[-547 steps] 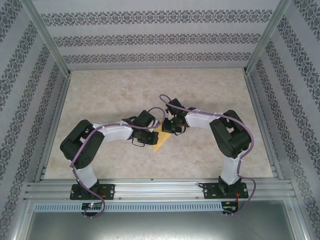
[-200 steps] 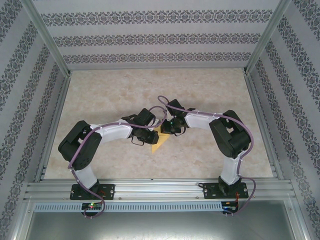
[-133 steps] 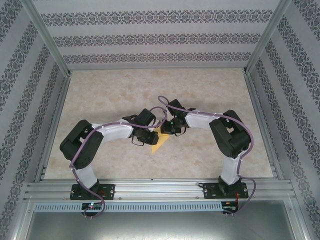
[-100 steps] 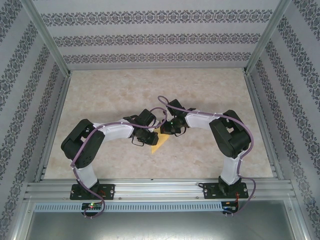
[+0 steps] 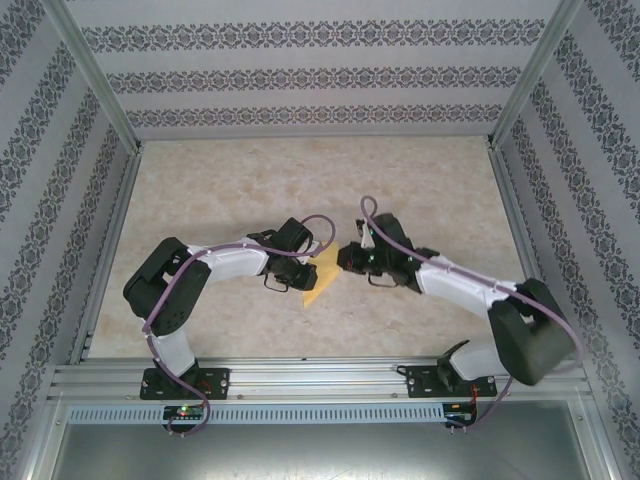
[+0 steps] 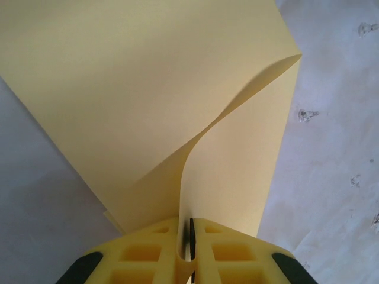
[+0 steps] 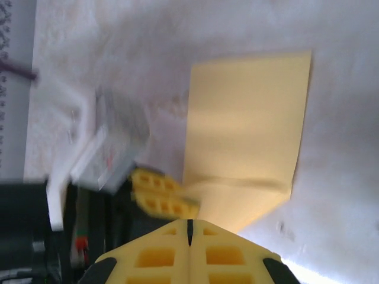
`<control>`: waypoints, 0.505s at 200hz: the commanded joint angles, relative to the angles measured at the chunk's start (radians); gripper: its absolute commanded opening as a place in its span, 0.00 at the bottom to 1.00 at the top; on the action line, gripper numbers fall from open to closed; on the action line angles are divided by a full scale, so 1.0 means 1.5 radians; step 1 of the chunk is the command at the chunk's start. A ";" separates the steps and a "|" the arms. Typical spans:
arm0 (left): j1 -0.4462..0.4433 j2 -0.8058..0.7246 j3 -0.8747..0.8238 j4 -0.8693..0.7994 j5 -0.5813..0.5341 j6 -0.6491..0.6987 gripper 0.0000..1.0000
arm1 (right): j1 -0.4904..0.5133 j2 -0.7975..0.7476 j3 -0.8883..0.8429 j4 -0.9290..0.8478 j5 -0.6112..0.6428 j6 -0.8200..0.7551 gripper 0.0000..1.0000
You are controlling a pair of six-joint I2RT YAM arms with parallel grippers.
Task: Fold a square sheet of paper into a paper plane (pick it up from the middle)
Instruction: Third fold the triangle at the center of the table.
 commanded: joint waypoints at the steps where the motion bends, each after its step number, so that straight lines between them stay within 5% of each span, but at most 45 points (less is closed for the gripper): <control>1: 0.007 0.021 0.009 -0.004 0.004 0.017 0.14 | 0.088 -0.025 -0.083 0.153 0.071 0.122 0.00; 42: 0.007 0.027 0.008 0.001 0.007 0.018 0.14 | 0.200 0.041 -0.085 0.203 0.122 0.178 0.00; 101: 0.007 0.031 0.007 0.005 0.018 0.019 0.14 | 0.218 0.157 -0.038 0.259 0.104 0.193 0.00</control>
